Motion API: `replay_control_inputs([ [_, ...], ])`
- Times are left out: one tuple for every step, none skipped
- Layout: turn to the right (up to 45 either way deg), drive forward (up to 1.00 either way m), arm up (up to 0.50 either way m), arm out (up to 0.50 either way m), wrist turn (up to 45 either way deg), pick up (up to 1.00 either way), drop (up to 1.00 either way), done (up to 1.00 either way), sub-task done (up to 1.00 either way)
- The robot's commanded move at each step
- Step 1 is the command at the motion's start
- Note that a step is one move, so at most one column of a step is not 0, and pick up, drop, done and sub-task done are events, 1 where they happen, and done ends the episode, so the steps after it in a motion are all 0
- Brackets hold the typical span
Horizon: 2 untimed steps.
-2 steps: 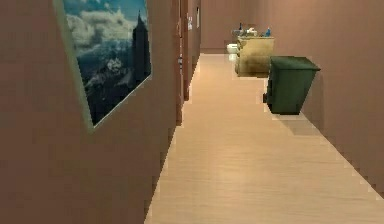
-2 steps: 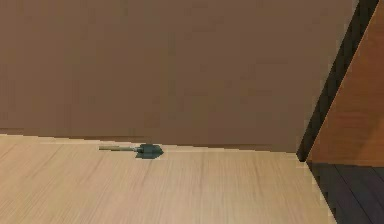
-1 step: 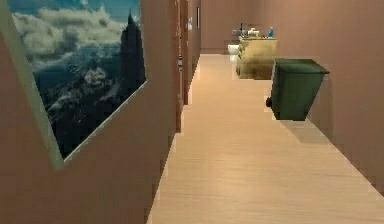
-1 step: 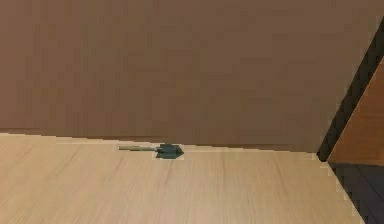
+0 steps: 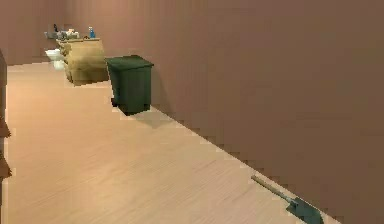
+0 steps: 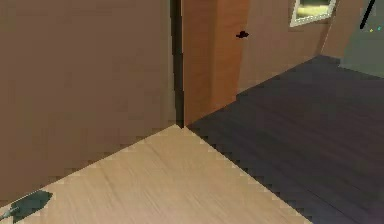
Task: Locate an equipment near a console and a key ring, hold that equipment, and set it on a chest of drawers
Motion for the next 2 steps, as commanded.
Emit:
replay_control_inputs([
  [45.0, 0.0, 0.0, 0.0, 0.0, 0.0, 0.0, 0.0, 0.0],
  [0.0, 0.1, 0.0, 0.0, 0.0, 0.0, 0.0, 0.0, 0.0],
])
